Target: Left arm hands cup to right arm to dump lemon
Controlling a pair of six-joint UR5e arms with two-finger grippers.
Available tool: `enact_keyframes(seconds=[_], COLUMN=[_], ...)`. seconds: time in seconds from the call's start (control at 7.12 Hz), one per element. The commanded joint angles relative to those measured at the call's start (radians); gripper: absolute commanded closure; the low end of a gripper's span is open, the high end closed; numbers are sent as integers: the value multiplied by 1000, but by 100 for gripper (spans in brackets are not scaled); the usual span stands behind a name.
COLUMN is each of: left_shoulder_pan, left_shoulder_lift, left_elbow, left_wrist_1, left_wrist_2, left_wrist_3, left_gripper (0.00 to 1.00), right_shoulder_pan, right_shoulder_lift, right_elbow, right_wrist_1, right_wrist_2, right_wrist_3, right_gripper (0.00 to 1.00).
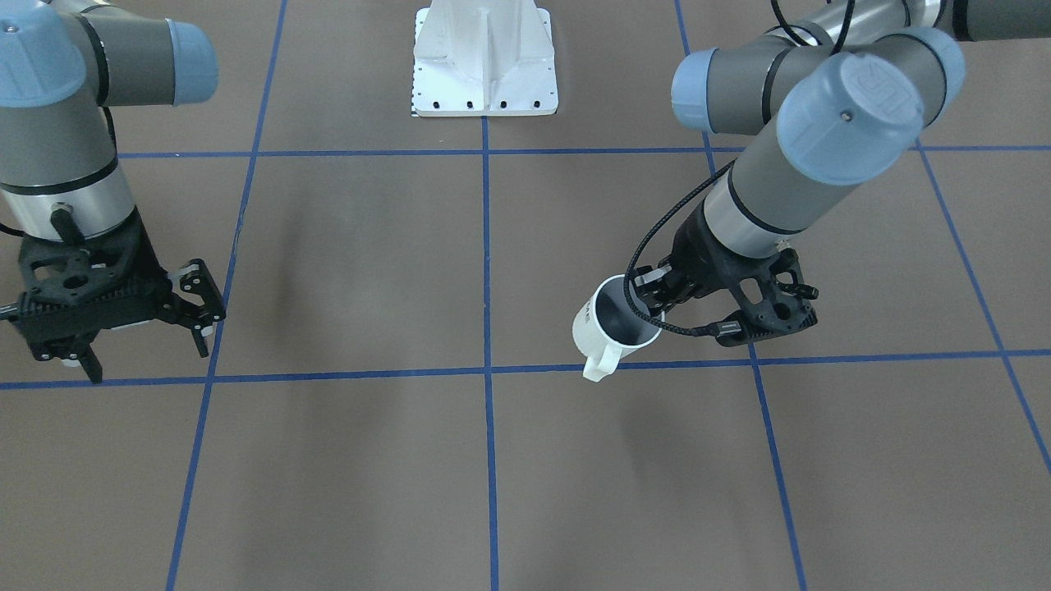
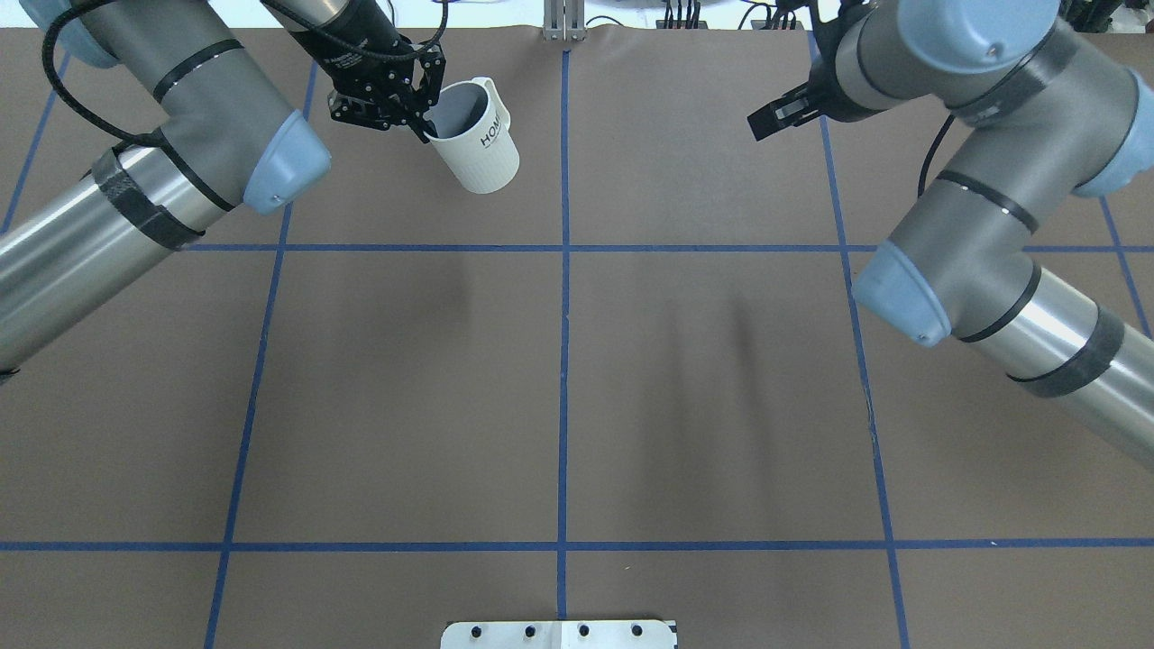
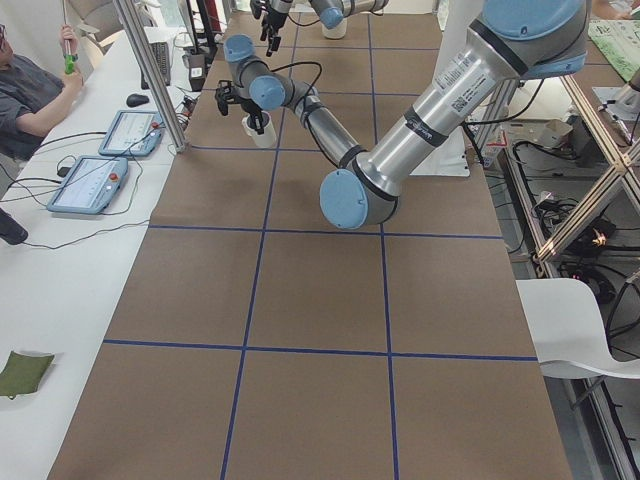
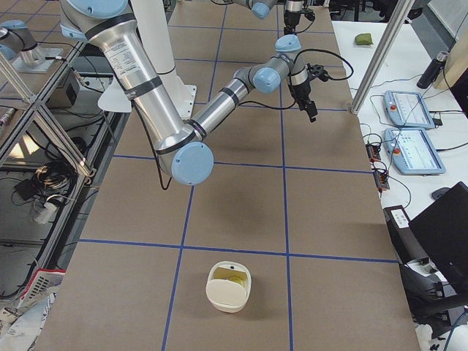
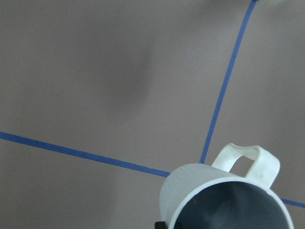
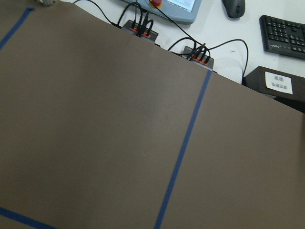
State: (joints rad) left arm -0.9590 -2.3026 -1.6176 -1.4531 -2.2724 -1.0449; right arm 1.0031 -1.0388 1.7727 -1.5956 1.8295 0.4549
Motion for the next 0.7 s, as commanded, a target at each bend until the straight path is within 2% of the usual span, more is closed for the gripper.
enact_keyframes(seconds=[0.0, 0.28, 0.56], left_shoulder_pan=[-12, -38, -81], left_shoulder_lift=[208, 412, 547], left_elbow=[-163, -235, -217], left_wrist_1=[65, 44, -69], left_wrist_2=[39, 77, 79], left_wrist_3=[238, 488, 609], left_gripper=[100, 100, 100], right_shoulder_pan=[87, 202, 253], right_shoulder_lift=[8, 11, 5], right_elbow=[-77, -153, -157], right_wrist_1=[-64, -67, -66], right_wrist_2=[74, 283, 329], right_wrist_3=[-106, -197, -223], right_gripper=[2, 1, 1])
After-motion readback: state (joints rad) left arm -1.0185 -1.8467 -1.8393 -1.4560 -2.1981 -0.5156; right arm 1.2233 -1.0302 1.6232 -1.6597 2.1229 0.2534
